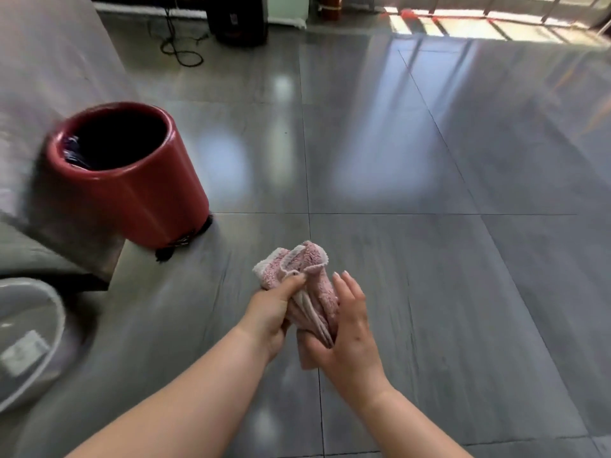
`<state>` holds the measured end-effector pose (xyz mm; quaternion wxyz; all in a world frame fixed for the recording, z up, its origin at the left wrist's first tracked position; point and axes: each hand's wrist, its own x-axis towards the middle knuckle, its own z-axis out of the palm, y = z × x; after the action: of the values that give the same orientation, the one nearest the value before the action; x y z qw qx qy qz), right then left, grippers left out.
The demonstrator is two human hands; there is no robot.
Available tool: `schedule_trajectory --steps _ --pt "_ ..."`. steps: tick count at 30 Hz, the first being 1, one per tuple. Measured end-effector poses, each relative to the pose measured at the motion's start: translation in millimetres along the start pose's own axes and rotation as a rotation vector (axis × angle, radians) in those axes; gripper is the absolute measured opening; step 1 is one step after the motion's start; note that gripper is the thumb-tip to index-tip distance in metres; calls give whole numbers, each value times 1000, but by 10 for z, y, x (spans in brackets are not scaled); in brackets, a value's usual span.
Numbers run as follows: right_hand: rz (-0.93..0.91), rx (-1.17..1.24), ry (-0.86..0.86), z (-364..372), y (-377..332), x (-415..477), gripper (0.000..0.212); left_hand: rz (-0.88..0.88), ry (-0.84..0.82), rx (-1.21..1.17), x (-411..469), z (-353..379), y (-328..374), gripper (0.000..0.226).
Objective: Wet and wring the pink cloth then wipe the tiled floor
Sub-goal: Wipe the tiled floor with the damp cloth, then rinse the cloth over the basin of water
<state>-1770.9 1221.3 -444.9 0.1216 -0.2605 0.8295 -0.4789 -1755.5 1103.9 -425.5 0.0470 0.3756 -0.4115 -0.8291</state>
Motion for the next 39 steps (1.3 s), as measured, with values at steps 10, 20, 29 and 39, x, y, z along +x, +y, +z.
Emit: schedule_trajectory --steps 10,20,29,39 --pt "645 533 -686 -926 -2888 -150 64 8 81 -163 -2334 -79 2405 32" --pt "575 551 -611 -478 -4317 -143 44 132 355 -206 -3417 -1217 3063 18" --pt "555 262 -520 1261 -4479 -77 40 -45 558 273 -2992 -2851 3120 52" --pt "594 135 -370 3201 -2922 306 31 -73 491 402 -1312 -4450 2037 59"
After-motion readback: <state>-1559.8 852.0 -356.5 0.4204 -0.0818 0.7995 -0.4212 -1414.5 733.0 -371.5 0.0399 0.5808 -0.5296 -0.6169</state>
